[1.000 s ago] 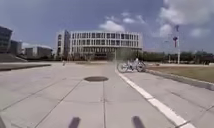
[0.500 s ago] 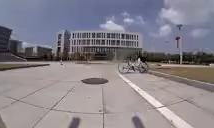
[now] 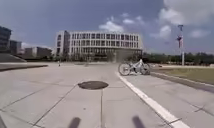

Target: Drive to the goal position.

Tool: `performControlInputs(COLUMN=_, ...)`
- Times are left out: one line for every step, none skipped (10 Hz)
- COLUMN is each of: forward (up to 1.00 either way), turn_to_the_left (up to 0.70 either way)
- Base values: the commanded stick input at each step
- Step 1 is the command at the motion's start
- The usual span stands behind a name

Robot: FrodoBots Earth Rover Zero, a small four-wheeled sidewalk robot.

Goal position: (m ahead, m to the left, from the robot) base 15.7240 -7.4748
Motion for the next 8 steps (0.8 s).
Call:
performControlInputs(forward=0.70, turn_to_the_left=0.00)
performControlInputs(forward=0.70, turn_to_the_left=0.00)
performControlInputs(forward=0.70, turn_to_the_left=0.00)
performControlInputs(forward=0.70, turn_to_the_left=0.00)
performControlInputs(forward=0.70, turn_to_the_left=0.00)
performControlInputs(forward=0.70, turn_to_the_left=0.00)
performControlInputs(forward=0.70, turn_to_the_left=0.00)
performControlInputs(forward=0.70, turn_to_the_left=0.00)
